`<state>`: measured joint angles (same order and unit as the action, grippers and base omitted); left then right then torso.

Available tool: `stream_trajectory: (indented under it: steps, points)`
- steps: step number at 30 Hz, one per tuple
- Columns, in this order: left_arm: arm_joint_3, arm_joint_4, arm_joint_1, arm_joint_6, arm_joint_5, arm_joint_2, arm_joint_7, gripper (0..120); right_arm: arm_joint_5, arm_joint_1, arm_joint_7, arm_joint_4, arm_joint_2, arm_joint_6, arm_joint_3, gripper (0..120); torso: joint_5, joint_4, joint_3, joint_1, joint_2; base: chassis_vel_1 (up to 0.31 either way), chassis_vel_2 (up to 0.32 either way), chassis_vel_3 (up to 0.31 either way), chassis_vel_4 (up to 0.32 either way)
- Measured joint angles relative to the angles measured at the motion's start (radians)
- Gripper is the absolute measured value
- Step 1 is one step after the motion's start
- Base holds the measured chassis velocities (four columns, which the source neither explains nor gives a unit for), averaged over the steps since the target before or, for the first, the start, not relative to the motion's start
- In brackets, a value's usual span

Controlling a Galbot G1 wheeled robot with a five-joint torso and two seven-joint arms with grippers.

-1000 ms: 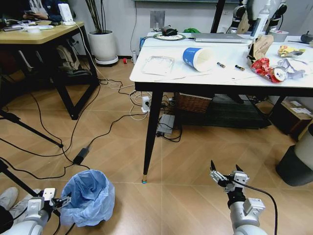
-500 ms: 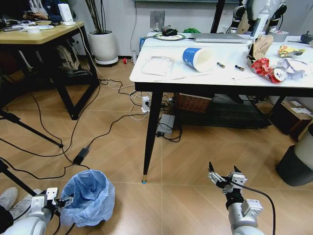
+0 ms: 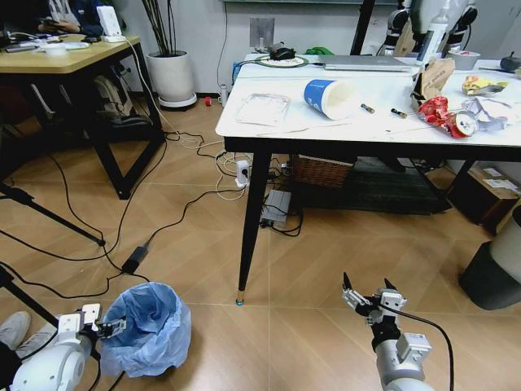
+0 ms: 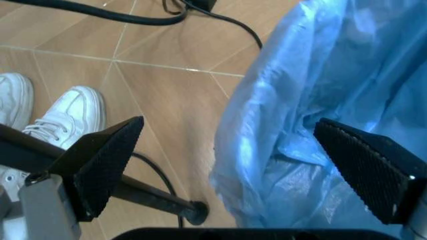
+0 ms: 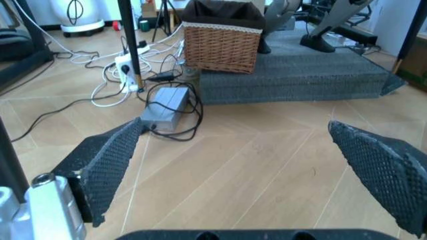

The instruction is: Pick up the trash bin and place the trash from the table into it.

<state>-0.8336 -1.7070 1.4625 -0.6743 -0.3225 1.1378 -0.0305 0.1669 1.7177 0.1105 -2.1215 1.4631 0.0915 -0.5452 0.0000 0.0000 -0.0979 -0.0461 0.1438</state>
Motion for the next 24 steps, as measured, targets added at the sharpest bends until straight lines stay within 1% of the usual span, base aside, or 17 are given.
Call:
stream_trajectory:
  steps: [6, 8, 13, 17, 21, 22, 23, 24]
  points:
    - [0.002, 0.041, -0.022, -0.025, -0.009, -0.01, -0.005, 100, -0.001, -0.003, -0.005, 0.01, -0.004, 0.005, 0.009, 100, -0.0001, 0.0001, 0.0, 0.0, 0.0, 0.0, 0.0, 0.0, 0.0]
    - [0.002, 0.062, -0.031, -0.026, -0.01, -0.014, -0.008, 100, -0.002, -0.004, -0.006, 0.013, -0.004, 0.006, 0.014, 100, 0.0, 0.0001, 0.0, 0.0, 0.0, 0.0, 0.0, 0.0, 0.0]
    - [0.002, 0.078, -0.039, -0.025, -0.01, -0.017, -0.013, 100, -0.004, -0.005, -0.006, 0.018, -0.001, 0.006, 0.019, 100, 0.0002, 0.0, 0.0, 0.0, 0.0, 0.0, 0.0, 0.0, 0.0]
    - [0.003, 0.083, -0.038, -0.018, -0.01, -0.015, -0.008, 92, -0.005, -0.008, -0.007, 0.021, 0.002, 0.006, 0.02, 100, 0.0, 0.0001, 0.0, 0.0, 0.0, 0.0, 0.0, 0.0, 0.0]
    - [0.007, 0.084, -0.035, -0.011, -0.012, -0.014, -0.006, 74, -0.006, -0.011, -0.011, 0.023, 0.005, 0.006, 0.025, 100, 0.0, 0.0001, 0.0, 0.0, 0.0, 0.0, 0.0, 0.0, 0.0]
    - [0.007, 0.084, -0.036, -0.011, -0.013, -0.014, -0.006, 71, -0.006, -0.011, -0.013, 0.023, 0.006, 0.006, 0.026, 100, 0.0, 0.0001, 0.0, 0.0, 0.0, 0.0, 0.0, 0.0, 0.0]
    - [0.007, 0.084, -0.036, -0.011, -0.013, -0.014, -0.006, 71, -0.006, -0.011, -0.013, 0.023, 0.006, 0.006, 0.026, 100, 0.0, 0.0001, 0.0, 0.0, 0.0, 0.0, 0.0, 0.0, 0.0]
    - [0.009, 0.085, -0.038, -0.011, -0.014, -0.014, -0.005, 66, -0.006, -0.011, -0.016, 0.024, 0.006, 0.006, 0.028, 100, 0.0, 0.0, 0.0, 0.0, 0.0, 0.0, 0.0, 0.0, 0.0]
